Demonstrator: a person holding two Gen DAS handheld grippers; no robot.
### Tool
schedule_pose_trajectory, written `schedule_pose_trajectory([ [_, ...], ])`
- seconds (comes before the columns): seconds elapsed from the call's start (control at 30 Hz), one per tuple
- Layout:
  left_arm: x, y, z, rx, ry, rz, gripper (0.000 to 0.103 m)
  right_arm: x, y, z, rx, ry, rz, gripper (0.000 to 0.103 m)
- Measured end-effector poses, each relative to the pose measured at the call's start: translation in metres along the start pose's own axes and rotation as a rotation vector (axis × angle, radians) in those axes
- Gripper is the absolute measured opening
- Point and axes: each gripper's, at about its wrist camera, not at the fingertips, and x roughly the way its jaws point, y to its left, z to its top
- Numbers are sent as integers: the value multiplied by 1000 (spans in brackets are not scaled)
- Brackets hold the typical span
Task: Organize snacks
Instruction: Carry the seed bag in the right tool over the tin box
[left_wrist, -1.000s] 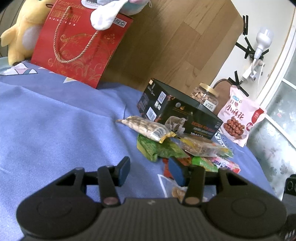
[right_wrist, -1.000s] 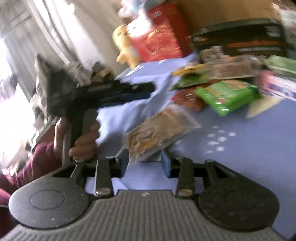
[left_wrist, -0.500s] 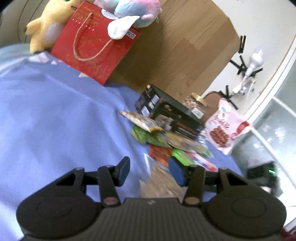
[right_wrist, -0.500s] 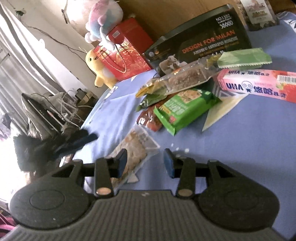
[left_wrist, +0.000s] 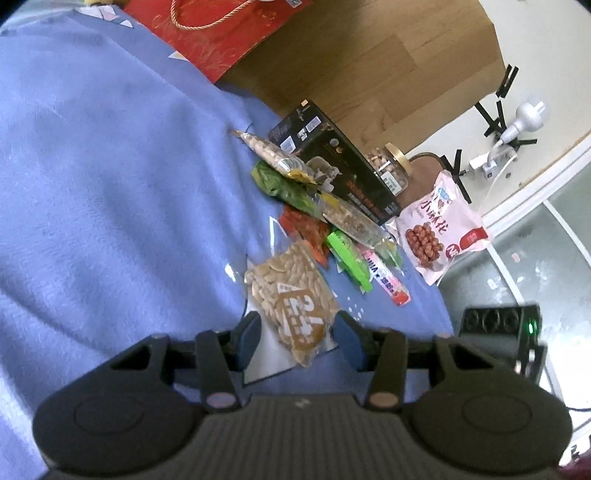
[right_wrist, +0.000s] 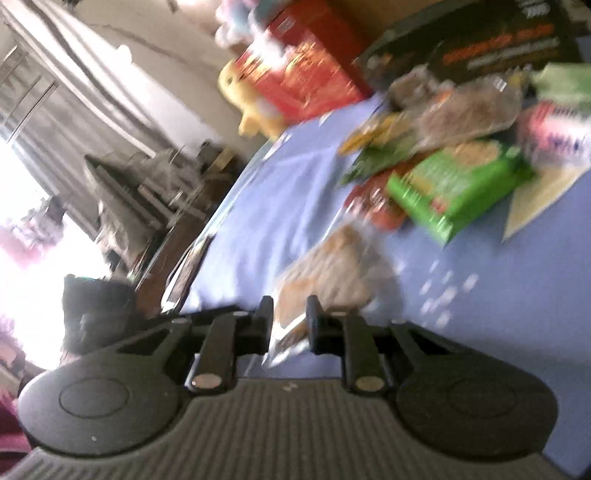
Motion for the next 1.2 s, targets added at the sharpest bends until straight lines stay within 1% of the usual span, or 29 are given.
schedule_pose_trajectory([
  [0.07, -2, 2, 1, -2, -6, 5, 44, -4, 4, -6, -15, 4, 11, 25],
  [0.1, -4, 2, 1, 0, -8, 9, 44, -8, 5, -6, -18, -8, -2, 29],
  [0.13, -5, 2, 2, 1, -9, 13, 44, -12, 4, -5, -17, -22, -15, 35],
  [0.2, -8, 4, 3, -4, -8, 14, 47, -22, -2, 0, -1, -57, -48, 42],
  [0.3, -11, 3, 4, -7, 6, 2, 48, -29, -9, 11, 11, -74, -117, 43],
  [0.4, -9, -2, 2, 11, 28, 5, 48, -29, -10, 22, -43, -66, -171, 44],
  [0.47, -6, -6, 2, 20, 43, 8, 48, -21, -10, 27, -72, -48, -199, 45],
  [0.5, -4, -7, 1, 21, 51, 6, 48, -16, -13, 29, -77, -34, -199, 46],
  [0.53, -2, -7, 1, 19, 56, 6, 48, -11, -16, 30, -76, -24, -198, 45],
  [0.6, 3, -7, 2, 10, 58, 1, 48, -4, -20, 32, -44, -29, -159, 45],
  [0.63, 4, -6, 2, 7, 58, -2, 48, -1, -21, 33, -17, -18, -128, 46],
  [0.67, 5, -6, 3, 6, 56, 0, 46, 2, -19, 32, -6, -13, -100, 46],
  [0.77, 6, -5, 7, 11, 61, 4, 44, 9, -13, 24, 10, 36, 41, 45],
  [0.8, 5, -3, 8, 6, 61, 1, 44, 13, -9, 20, 6, 57, 68, 45],
  [0.9, 4, 0, 12, -2, 54, 13, 35, 18, 0, 16, -55, 71, 33, 44],
  [0.93, 5, 0, 13, -1, 53, 19, 29, 17, 2, 16, -74, 68, 25, 44],
  [0.97, 7, 0, 15, 3, 54, 21, 27, 16, 2, 16, -83, 66, 17, 44],
  [1.1, 13, -6, 22, 13, 48, 14, 27, 0, 1, 15, -111, 46, -15, 45],
  [1.2, 14, -8, 28, 26, 35, 4, 29, -16, -8, 17, -98, -18, -63, 46],
])
